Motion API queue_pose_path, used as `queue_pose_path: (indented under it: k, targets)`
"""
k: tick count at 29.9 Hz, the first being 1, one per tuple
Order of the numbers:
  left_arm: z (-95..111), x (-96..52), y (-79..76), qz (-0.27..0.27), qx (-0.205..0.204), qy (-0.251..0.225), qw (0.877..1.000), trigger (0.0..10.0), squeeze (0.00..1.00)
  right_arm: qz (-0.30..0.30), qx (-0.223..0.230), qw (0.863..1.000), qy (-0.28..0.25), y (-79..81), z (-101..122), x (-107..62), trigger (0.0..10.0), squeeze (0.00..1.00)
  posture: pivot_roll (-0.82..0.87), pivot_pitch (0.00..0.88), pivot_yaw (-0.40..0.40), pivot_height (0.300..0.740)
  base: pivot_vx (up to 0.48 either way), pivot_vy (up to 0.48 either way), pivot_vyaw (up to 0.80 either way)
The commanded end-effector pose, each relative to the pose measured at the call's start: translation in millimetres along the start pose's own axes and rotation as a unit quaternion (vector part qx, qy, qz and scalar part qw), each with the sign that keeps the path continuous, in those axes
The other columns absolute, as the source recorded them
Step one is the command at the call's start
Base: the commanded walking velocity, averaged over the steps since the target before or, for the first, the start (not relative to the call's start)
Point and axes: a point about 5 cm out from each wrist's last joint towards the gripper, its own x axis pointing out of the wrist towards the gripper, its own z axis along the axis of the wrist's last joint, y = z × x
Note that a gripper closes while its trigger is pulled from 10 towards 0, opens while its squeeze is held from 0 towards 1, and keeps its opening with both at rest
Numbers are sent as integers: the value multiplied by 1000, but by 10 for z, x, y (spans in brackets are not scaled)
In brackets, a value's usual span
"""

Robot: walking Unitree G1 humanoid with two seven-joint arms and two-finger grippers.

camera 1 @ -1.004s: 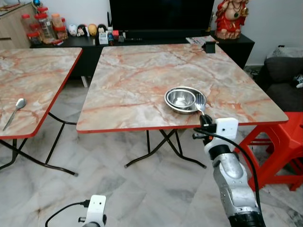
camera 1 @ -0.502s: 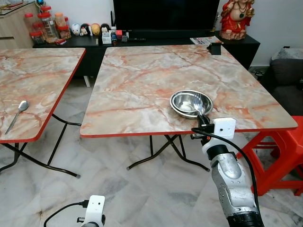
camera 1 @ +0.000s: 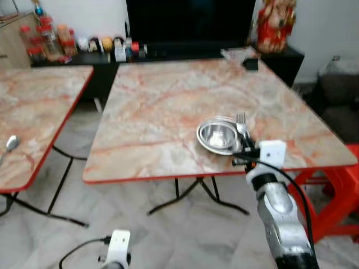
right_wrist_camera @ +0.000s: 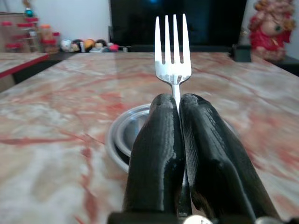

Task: Setting the table

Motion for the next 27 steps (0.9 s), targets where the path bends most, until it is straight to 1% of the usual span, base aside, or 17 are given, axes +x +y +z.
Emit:
queue_pose_path:
  k: [1, 27]
  targets:
    - [-45, -13, 93, 13, 3, 8, 1000, 10000, 0, 16, -1, 1000, -12, 96, 64, 37, 10000, 0, -43, 0, -8, 740, 296, 0, 0]
    - [-29, -10, 104, 15, 5, 7, 1000, 10000, 0, 17, 1, 1000, -12, 104, 55, 36, 10000, 0, -42, 0, -6, 740, 304, 0, 0]
